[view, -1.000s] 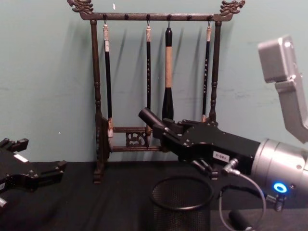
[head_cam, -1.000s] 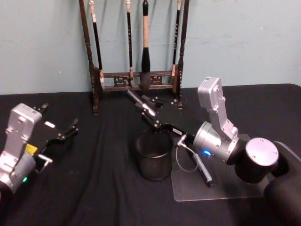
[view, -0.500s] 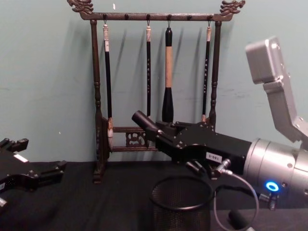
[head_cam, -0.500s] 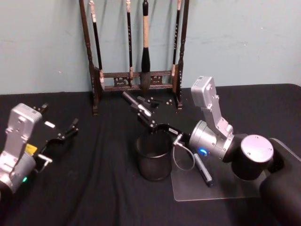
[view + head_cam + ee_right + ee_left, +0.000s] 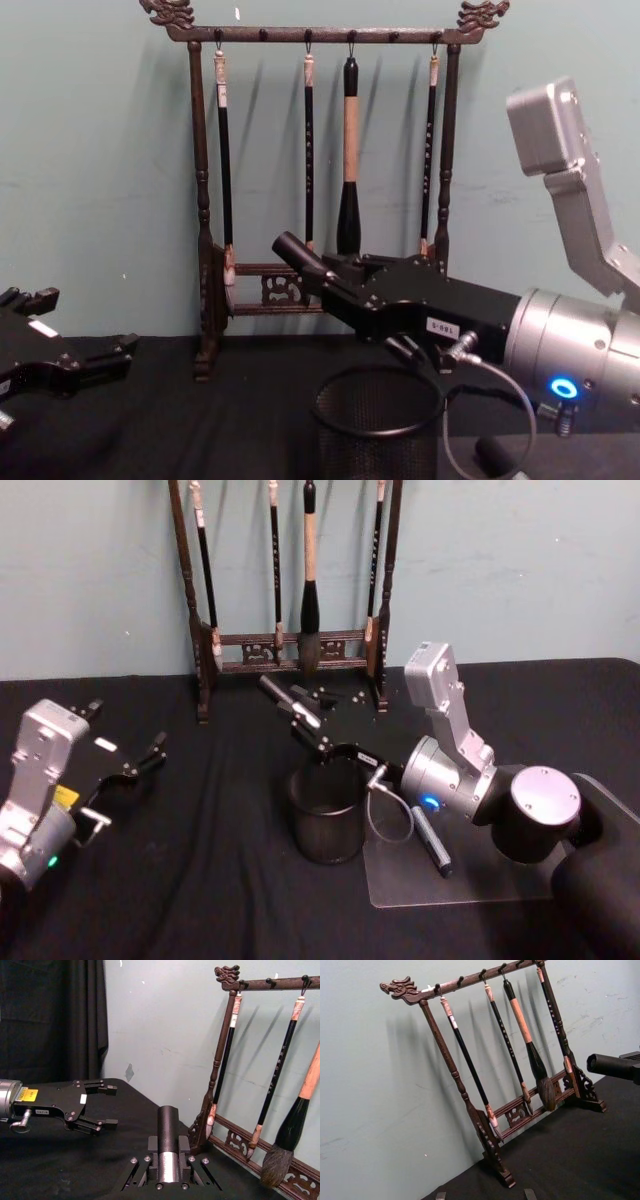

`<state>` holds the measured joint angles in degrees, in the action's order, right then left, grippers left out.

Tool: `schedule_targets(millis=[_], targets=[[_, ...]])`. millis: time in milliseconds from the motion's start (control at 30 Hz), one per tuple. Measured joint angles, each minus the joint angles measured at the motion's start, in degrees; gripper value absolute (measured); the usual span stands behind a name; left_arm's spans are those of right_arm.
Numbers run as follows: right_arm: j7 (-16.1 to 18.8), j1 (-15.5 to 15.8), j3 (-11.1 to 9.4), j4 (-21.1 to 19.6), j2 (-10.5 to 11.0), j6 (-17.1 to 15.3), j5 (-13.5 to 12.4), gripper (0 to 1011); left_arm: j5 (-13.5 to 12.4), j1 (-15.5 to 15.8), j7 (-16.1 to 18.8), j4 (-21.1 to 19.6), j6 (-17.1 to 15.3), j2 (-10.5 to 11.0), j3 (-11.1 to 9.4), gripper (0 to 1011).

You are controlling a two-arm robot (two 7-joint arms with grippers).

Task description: Pick up the water-based marker from the table and place it into the pen holder.

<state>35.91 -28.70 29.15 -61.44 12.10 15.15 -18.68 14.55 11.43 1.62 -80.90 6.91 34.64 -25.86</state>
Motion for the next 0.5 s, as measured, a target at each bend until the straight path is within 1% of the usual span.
schedule_targets(millis=[100,133,200,233,300,433,467,500], targets=[[-0.01,0.01,-0.02,-0.03,0.01,-0.01,0.0,264,0.0,0.0,0.0,0.0,0.0,0.0,0.0,1009],[-0.01,0.01,-0.03,-0.04,0.01,-0.01,-0.01,324,0.0,0.0,0.0,0.0,0.0,0.0,0.0,1009],[-0.02,0.03,-0.04,-0.06,0.02,-0.01,-0.01,359,0.0,0.0,0.0,0.0,0.0,0.0,0.0,1009],[-0.03,0.03,-0.05,-0.06,0.01,-0.01,-0.02,417,0.0,0.0,0.0,0.0,0.0,0.0,0.0,1009],[-0.04,0.05,-0.06,-0.08,0.03,-0.01,-0.02,461,0.0,0.0,0.0,0.0,0.0,0.0,0.0,1009],[-0.05,0.06,-0.08,-0.09,0.04,-0.01,-0.03,585,0.0,0.0,0.0,0.0,0.0,0.0,0.0,1009],[-0.06,0.07,-0.08,-0.1,0.04,-0.01,-0.04,646,0.0,0.0,0.0,0.0,0.0,0.0,0.0,1009],[-0.06,0.07,-0.08,-0.1,0.05,-0.01,-0.04,668,0.0,0.0,0.0,0.0,0.0,0.0,0.0,1009]])
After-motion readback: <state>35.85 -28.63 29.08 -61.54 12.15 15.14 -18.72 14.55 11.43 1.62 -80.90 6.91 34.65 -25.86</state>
